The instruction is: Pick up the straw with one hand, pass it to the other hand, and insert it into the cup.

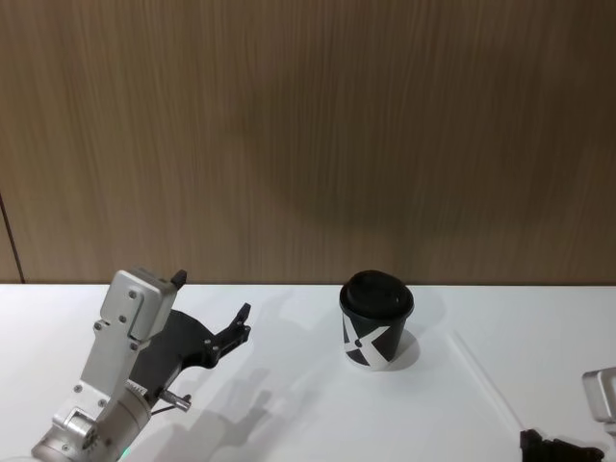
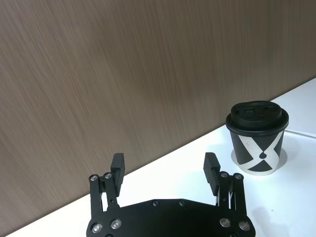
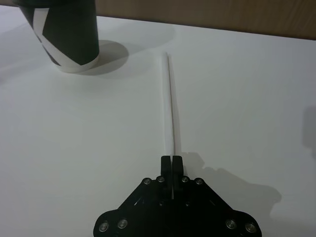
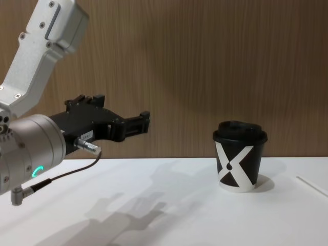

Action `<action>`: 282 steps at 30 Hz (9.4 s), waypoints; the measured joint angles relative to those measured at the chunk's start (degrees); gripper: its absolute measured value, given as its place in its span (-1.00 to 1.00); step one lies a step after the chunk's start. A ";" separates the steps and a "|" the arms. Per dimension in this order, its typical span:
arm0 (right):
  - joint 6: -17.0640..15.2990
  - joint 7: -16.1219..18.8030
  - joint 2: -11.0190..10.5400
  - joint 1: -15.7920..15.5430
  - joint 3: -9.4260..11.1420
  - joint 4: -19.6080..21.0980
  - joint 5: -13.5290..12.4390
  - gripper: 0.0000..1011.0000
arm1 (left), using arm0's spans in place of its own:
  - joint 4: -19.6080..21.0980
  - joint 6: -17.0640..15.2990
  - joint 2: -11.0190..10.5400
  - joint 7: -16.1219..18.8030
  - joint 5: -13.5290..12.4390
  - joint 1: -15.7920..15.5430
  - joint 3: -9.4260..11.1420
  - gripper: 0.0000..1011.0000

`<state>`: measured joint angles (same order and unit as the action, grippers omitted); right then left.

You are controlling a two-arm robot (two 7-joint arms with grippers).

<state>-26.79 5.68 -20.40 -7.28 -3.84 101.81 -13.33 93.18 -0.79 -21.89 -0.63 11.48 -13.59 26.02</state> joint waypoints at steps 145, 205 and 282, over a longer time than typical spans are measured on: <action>43.42 22.42 -3.90 3.22 -1.99 6.24 -12.97 -1.00 | 4.35 -9.13 -3.62 -19.94 18.32 -3.18 -4.52 0.98; 43.43 22.42 -3.91 3.27 -2.02 6.25 -12.96 -1.00 | -3.97 -27.95 4.97 -40.18 50.54 -16.80 -3.28 0.98; 43.43 22.41 -3.91 3.27 -2.02 6.25 -12.96 -1.00 | -16.07 -25.84 11.00 -44.48 54.21 -25.64 3.76 0.86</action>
<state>16.64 28.10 -24.30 -4.01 -5.86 108.06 -26.29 77.11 -26.63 -10.89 -45.10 65.69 -39.22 29.78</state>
